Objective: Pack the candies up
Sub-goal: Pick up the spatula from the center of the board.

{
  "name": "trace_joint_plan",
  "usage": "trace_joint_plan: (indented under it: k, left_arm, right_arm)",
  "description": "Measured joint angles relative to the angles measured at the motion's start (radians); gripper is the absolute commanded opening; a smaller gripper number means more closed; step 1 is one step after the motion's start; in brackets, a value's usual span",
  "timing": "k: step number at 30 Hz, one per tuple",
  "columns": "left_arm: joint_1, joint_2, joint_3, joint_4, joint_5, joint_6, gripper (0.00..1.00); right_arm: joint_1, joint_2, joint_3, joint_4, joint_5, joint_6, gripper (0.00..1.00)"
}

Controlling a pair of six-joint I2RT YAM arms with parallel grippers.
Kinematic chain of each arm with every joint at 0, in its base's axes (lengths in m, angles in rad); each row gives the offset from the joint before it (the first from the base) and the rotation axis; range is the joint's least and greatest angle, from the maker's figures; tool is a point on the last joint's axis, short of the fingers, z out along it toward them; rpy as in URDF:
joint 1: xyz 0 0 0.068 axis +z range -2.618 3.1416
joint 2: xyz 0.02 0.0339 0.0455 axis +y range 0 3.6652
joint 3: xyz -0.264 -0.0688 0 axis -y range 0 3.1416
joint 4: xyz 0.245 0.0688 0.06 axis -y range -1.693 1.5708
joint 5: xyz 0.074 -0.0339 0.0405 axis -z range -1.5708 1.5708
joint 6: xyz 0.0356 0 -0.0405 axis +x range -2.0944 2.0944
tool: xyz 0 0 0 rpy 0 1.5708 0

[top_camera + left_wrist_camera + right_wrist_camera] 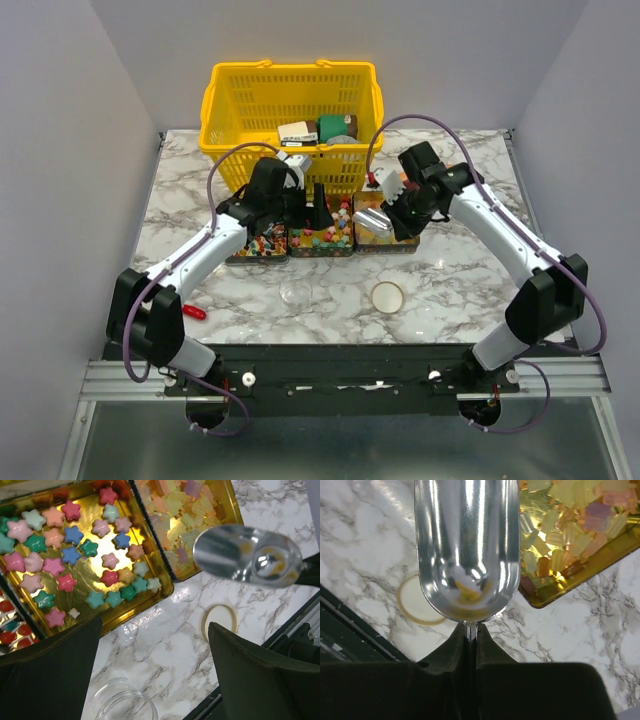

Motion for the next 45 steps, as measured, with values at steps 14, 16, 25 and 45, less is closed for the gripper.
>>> trace_joint_plan:
  k: [14, 16, 25, 45]
  left_arm:
    - [-0.065, 0.084, 0.097, 0.058, 0.139, 0.034, 0.89]
    - [-0.074, 0.084, 0.093, 0.062, 0.154, 0.041, 0.85]
    - [-0.099, 0.088, 0.072, 0.11, 0.184, 0.045, 0.71]
    - [-0.146, 0.167, 0.072, 0.15, 0.218, 0.045, 0.68]
  right_arm:
    - [0.093, -0.238, -0.15, 0.077, -0.164, 0.1, 0.01]
    - [0.093, -0.257, -0.149, 0.09, -0.163, 0.112, 0.01]
    - [0.095, -0.28, -0.14, 0.067, -0.146, 0.136, 0.01]
    - [0.095, -0.314, -0.128, 0.021, -0.074, 0.191, 0.01]
